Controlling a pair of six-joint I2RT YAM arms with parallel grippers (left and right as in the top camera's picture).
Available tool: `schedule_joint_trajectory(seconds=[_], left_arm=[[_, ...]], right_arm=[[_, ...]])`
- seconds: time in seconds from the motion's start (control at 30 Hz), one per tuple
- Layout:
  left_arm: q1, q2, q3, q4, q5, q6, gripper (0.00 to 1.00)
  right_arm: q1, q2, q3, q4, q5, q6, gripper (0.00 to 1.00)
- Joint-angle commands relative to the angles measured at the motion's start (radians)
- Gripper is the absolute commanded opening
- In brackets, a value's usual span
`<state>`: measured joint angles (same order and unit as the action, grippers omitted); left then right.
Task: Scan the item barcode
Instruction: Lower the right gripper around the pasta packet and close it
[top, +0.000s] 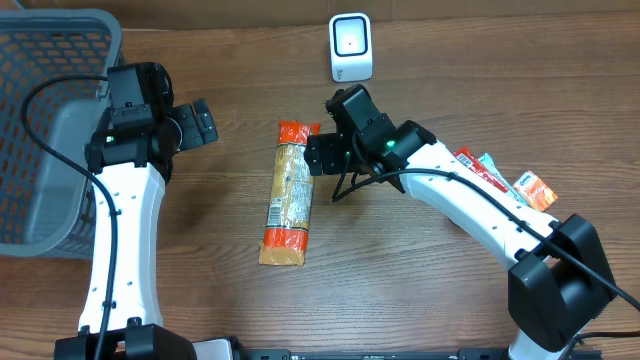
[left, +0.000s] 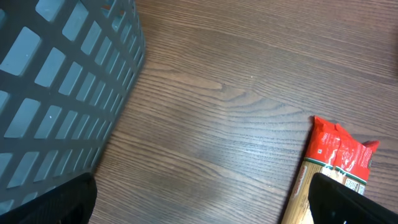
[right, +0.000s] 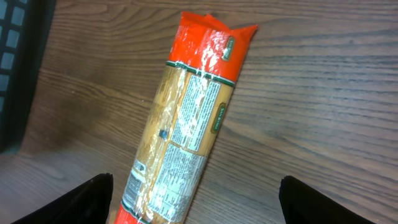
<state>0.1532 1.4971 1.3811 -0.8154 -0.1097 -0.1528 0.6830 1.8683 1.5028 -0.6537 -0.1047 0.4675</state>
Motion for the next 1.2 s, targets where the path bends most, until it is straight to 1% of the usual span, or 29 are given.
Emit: schedule_joint_trajectory(seconds=[0.0,0.1,0.17,0.27,0.4,0.57,0.63,0.67,0.8,0.87,0.93,1.03,1.17], left_arm=[[0.003,0.007,0.010,0.004,-0.005,0.019,1.00],[0.003,0.007,0.010,0.004,-0.005,0.019,1.00],[0.003,0.007,0.010,0.004,-0.005,0.019,1.00],[0.003,0.007,0.010,0.004,-0.005,0.019,1.00],[0.003,0.007,0.010,0.004,-0.005,0.019,1.00],[0.003,0.007,0.010,0.004,-0.005,0.019,1.00],[0.003,0.007,0.010,0.004,-0.005,0.019,1.00],[0.003,0.007,0.010,0.004,-0.005,0.019,1.00],[0.003,0.007,0.010,0.004,-0.005,0.019,1.00],[0.003,0.007,0.010,0.004,-0.005,0.019,1.00],[0.003,0.007,0.010,0.004,-0.005,0.019,1.00],[0.003,0.007,0.010,0.004,-0.005,0.019,1.00],[0.003,0.007,0.010,0.004,-0.005,0.019,1.00]], right_arm=[[0.002,0.009,-0.010,0.005,0.026,0.005,0.87],[0.002,0.032,-0.010,0.010,0.026,0.005,0.88],[0.002,0.060,-0.010,0.022,0.027,0.005,0.95],[0.002,0.100,-0.010,0.029,0.053,0.005,0.97],[0.002,0.159,-0.010,0.052,0.082,0.005,0.98],[0.002,0.211,-0.010,0.070,0.055,0.005,0.99],[0.005,0.218,-0.010,0.080,0.014,0.005,0.97],[0.008,0.220,-0.010,0.087,-0.003,0.010,0.95],[0.030,0.220,-0.010,0.114,0.007,0.104,0.87],[0.045,0.220,-0.010,0.117,0.057,0.196,0.88],[0.063,0.220,-0.010,0.119,0.108,0.245,0.88],[0.097,0.220,-0.010,0.131,0.183,0.270,0.93],[0.156,0.224,-0.010,0.186,0.284,0.282,0.93]])
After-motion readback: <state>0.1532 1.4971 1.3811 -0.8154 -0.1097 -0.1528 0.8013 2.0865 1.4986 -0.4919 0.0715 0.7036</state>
